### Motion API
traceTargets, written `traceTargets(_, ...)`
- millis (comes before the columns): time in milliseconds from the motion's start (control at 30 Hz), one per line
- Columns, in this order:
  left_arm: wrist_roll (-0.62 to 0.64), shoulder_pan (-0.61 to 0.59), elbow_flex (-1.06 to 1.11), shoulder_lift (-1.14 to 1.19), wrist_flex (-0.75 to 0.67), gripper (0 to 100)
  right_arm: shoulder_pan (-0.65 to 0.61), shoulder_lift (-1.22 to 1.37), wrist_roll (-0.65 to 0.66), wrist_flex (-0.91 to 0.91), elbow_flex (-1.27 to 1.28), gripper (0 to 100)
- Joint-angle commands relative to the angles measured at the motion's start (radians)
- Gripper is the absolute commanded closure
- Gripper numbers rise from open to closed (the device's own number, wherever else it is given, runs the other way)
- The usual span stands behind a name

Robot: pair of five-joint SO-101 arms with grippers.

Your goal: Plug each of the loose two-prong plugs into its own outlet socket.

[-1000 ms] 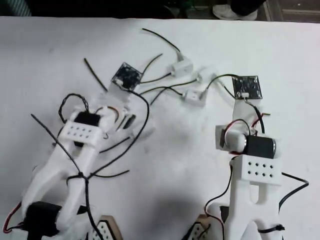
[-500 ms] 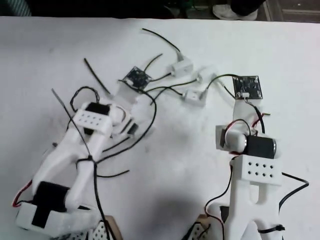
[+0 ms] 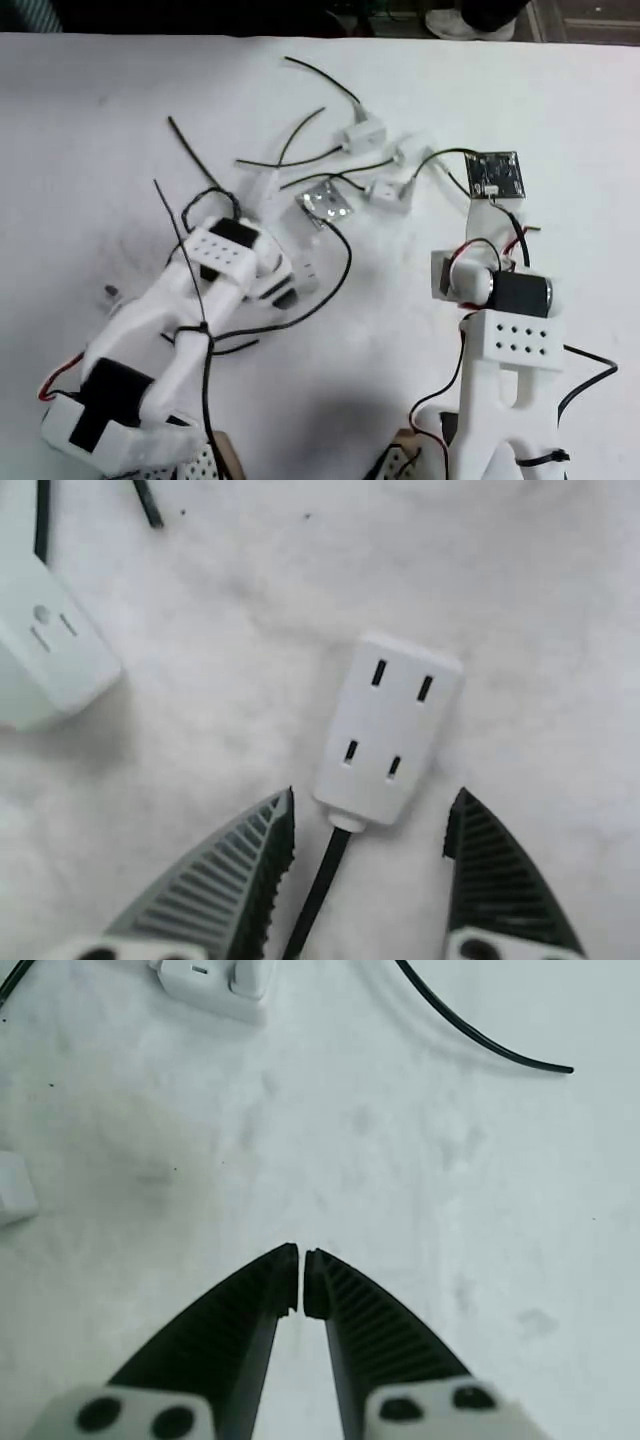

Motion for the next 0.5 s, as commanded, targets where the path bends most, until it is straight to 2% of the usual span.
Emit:
traceTargets(0,-0.014,0.013,-0.014,-0.013,0.032,75,0.001,-0.021,0.008,-0.015,-0.006,98.1)
traceTargets(133,-0.009,-0.002,0.008,-0.107,0.052,75,0.001,-0.021,0.008,-0.015,-0.006,98.1)
traceTargets(267,-0.005,-0.039,0.048,-0.297,0.098,75,0.001,-0.021,0.008,-0.013,-0.006,98.1)
traceTargets(467,0.097,-0.217,0.084,-0.624,0.167,75,-0.028,-0.021,0.008,-0.005,-0.006,98.1)
